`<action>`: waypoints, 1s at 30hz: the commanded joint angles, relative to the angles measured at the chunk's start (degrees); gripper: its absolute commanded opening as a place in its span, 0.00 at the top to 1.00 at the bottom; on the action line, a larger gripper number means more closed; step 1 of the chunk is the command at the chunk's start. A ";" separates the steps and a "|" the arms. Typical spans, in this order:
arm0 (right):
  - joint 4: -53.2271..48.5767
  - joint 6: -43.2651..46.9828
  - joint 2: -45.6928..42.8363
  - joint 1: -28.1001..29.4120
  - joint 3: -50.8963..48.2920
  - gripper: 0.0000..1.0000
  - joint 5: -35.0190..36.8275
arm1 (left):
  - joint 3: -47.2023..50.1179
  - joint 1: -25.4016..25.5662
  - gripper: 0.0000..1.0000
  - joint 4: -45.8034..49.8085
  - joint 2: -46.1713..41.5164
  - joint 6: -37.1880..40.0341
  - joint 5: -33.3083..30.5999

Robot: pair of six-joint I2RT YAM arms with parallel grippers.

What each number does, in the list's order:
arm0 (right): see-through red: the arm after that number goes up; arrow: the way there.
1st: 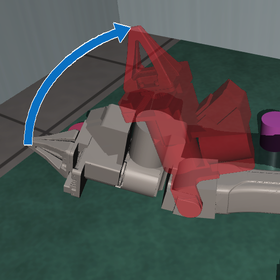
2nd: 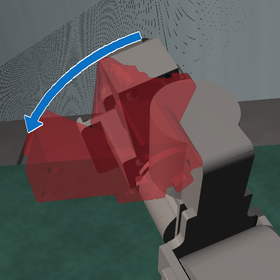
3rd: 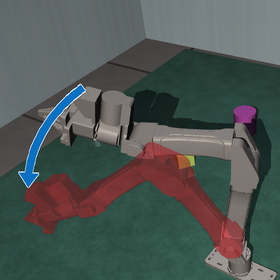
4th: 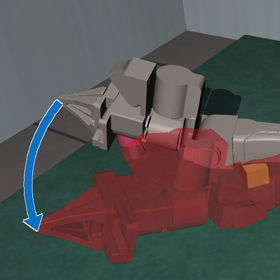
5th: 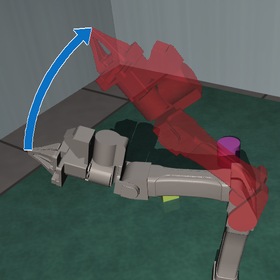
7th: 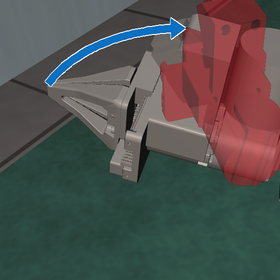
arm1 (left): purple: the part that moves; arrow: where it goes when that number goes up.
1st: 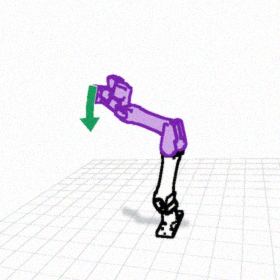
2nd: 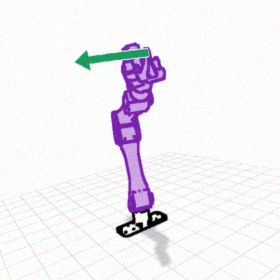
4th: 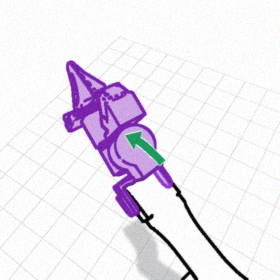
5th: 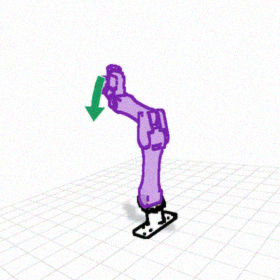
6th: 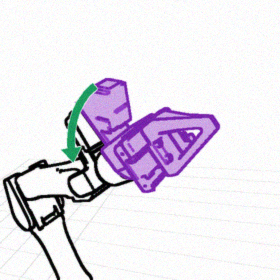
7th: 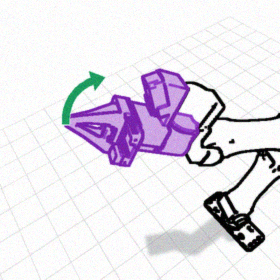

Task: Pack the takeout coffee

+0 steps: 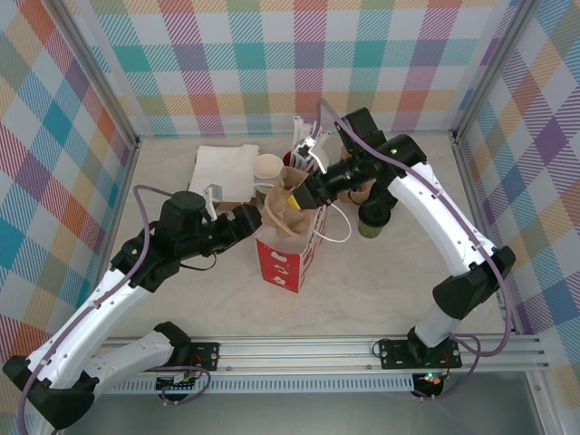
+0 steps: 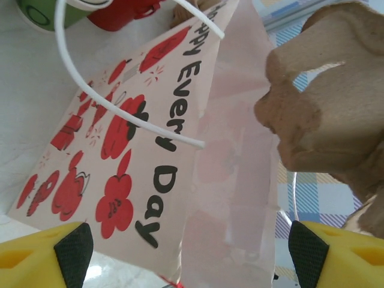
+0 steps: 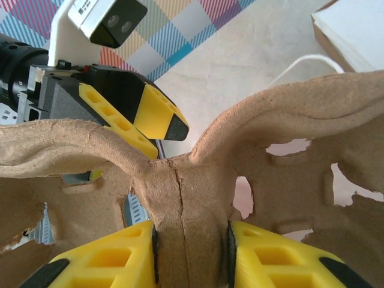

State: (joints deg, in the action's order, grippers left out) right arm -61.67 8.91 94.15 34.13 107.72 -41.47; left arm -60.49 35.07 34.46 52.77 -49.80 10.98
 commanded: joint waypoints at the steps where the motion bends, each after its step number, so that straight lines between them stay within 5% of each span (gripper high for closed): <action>1: 1.59 -0.25 0.81 -0.02 -0.70 0.68 -2.45 | -0.33 -0.78 0.13 -0.11 1.33 0.16 1.88; 30: -3.50 1.11 7.13 -0.20 1.56 0.71 14.50 | 2.22 -0.94 0.24 5.80 4.61 2.38 1.76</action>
State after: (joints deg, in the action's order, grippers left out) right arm -64.16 8.99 100.33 34.11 107.70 -28.64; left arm -58.72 34.72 39.29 56.97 -48.38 12.43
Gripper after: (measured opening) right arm 0.299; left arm 0.761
